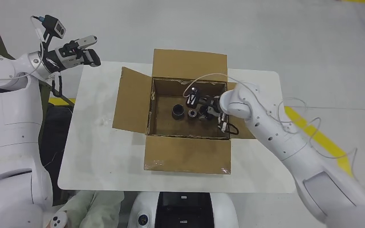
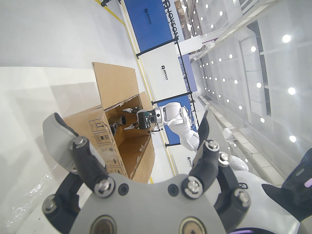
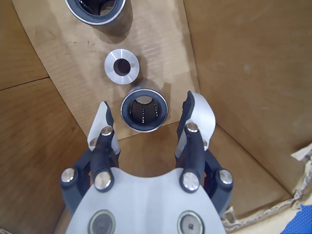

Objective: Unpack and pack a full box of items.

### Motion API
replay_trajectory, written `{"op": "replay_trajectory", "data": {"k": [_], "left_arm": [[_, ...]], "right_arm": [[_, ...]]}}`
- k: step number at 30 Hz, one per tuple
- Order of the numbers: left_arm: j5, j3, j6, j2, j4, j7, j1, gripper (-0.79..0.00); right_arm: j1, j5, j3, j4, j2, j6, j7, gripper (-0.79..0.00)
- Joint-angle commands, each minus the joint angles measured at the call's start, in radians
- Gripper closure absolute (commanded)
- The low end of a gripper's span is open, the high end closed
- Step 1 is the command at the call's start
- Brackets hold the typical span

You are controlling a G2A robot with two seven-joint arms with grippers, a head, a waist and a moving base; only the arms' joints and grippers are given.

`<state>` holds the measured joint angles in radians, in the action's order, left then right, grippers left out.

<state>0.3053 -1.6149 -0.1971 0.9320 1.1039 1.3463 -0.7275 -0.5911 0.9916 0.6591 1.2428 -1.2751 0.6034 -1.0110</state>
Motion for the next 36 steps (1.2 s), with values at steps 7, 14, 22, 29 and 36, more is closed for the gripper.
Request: {"op": "replay_trajectory", "data": {"k": [7,14,22,29,36], "left_arm": [[0.000,0.000,0.000,0.000,0.000,0.000,0.000,-0.785],[0.000,0.000,0.000,0.000,0.000,0.000,0.000,-0.785],[0.000,0.000,0.000,0.000,0.000,0.000,0.000,-0.785],[0.000,0.000,0.000,0.000,0.000,0.000,0.000,-0.785],[0.000,0.000,0.000,0.000,0.000,0.000,0.000,-0.785]], "right_arm": [[0.033,-0.007,-0.036,-0.065,-0.024,0.007,0.001,-0.613],[0.064,-0.014,-0.072,-0.123,-0.050,0.014,-0.002,-0.613],[0.088,-0.016,-0.109,-0.181,-0.078,0.023,-0.003,-0.437],[0.101,-0.003,-0.115,-0.188,-0.088,0.021,-0.013,0.000],[0.084,0.025,-0.082,-0.108,-0.071,0.003,-0.044,0.000]]}}
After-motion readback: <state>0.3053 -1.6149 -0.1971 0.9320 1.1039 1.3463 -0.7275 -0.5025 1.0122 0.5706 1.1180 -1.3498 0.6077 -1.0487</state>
